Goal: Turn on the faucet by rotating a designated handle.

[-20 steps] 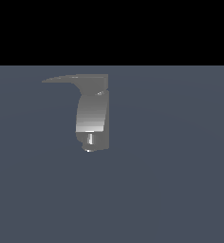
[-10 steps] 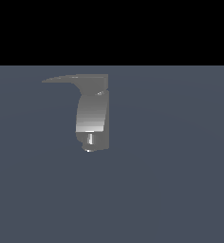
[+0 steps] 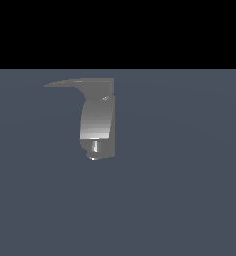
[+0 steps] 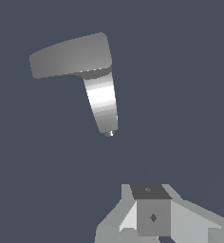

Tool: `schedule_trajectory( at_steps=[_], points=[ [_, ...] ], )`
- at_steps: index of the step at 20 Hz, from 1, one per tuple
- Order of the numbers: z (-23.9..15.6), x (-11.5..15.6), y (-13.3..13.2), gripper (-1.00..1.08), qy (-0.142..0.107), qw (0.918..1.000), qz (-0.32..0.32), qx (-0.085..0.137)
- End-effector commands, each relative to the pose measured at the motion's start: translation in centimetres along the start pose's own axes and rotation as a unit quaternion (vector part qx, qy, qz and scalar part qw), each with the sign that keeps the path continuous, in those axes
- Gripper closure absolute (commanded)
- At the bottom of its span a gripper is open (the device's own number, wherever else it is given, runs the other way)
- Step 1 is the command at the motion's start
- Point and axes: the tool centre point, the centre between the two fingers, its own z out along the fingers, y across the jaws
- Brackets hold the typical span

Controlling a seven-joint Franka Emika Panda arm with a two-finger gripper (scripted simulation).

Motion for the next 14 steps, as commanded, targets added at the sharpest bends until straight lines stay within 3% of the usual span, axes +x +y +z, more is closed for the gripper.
schedule_trajectory(
  at_steps=[1,14],
  points=[
    [0.7,0.2,-1.1,1.08,-0.001,0.9997,0.023,0.0],
    [4.6,2.0,-7.0,1.08,-0.005,0.9883,0.153,0.0]
  ],
)
